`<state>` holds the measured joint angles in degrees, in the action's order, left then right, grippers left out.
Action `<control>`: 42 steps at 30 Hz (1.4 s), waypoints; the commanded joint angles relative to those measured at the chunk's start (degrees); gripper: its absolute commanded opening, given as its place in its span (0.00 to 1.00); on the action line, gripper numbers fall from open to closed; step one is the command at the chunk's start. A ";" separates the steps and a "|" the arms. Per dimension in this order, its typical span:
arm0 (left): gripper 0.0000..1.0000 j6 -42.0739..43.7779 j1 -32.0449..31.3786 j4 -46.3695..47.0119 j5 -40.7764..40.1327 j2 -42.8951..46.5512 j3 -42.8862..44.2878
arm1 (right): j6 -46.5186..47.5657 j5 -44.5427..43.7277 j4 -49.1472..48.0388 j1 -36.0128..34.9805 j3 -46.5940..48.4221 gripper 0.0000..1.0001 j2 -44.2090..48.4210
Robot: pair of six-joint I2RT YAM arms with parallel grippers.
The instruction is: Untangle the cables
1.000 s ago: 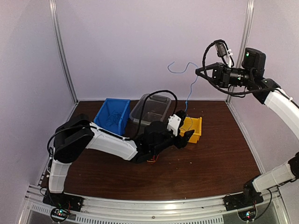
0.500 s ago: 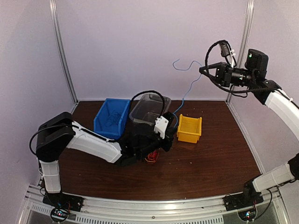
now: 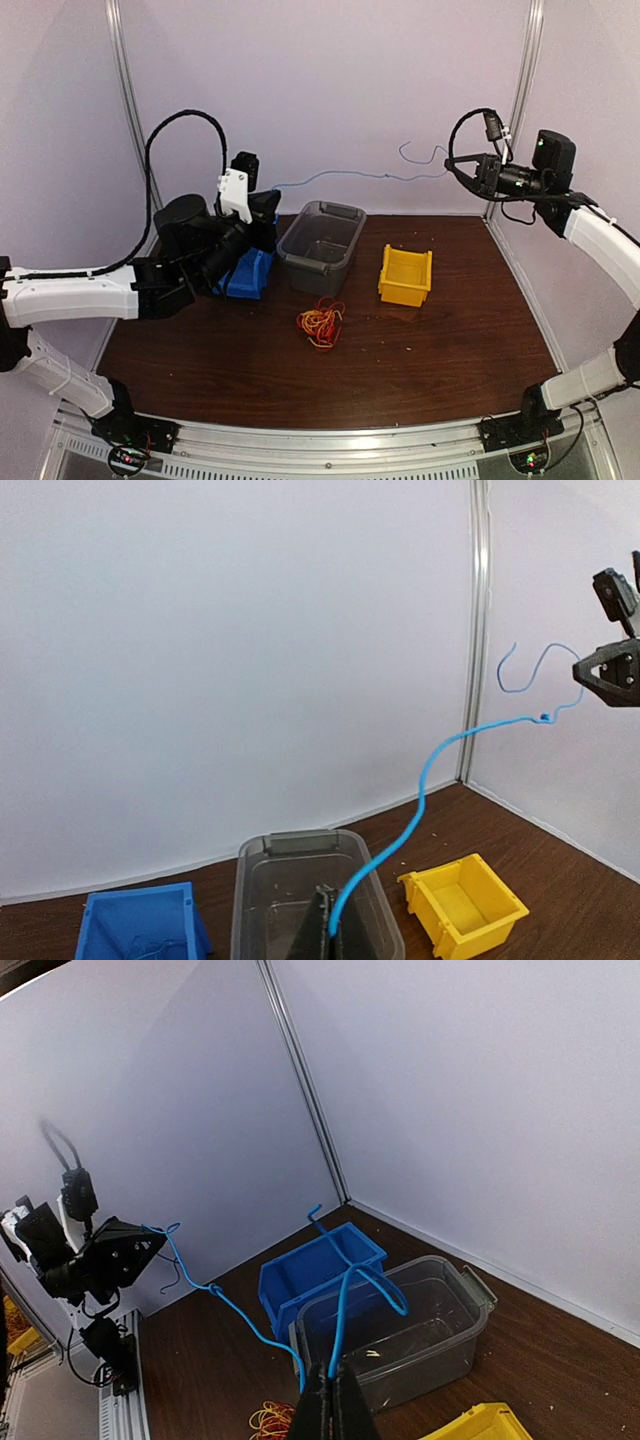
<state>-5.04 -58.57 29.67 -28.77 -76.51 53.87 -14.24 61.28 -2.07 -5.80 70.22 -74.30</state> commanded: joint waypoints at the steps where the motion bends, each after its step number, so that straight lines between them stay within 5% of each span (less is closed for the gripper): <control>1: 0.00 4.33 4.36 -5.63 -0.67 1.91 3.87 | -4.51 1.16 -6.19 -0.07 -1.21 0.05 -0.49; 6: 0.00 8.10 12.75 -20.79 1.80 -2.55 20.79 | -6.64 4.94 -7.08 -0.17 -2.30 0.35 -1.46; 9: 0.00 8.93 17.13 -25.20 3.06 -5.58 27.48 | -6.28 7.24 -6.97 -0.23 -4.82 0.44 -1.17; 15: 0.00 9.50 21.92 -29.40 4.64 -9.92 34.22 | -0.75 7.89 -2.71 -0.34 -10.36 0.44 1.61; 34: 0.00 3.79 29.47 -24.51 6.24 -14.15 24.12 | 6.92 4.12 1.64 -0.34 -15.02 0.45 7.32; 42: 0.00 2.44 29.47 -22.35 5.91 -8.66 23.93 | 6.71 4.03 1.53 -0.33 -15.36 0.45 7.10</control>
<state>-1.43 -29.30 2.92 -23.35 -89.47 77.21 -7.86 65.78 -0.16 -5.87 55.68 -68.23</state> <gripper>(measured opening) 0.010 0.453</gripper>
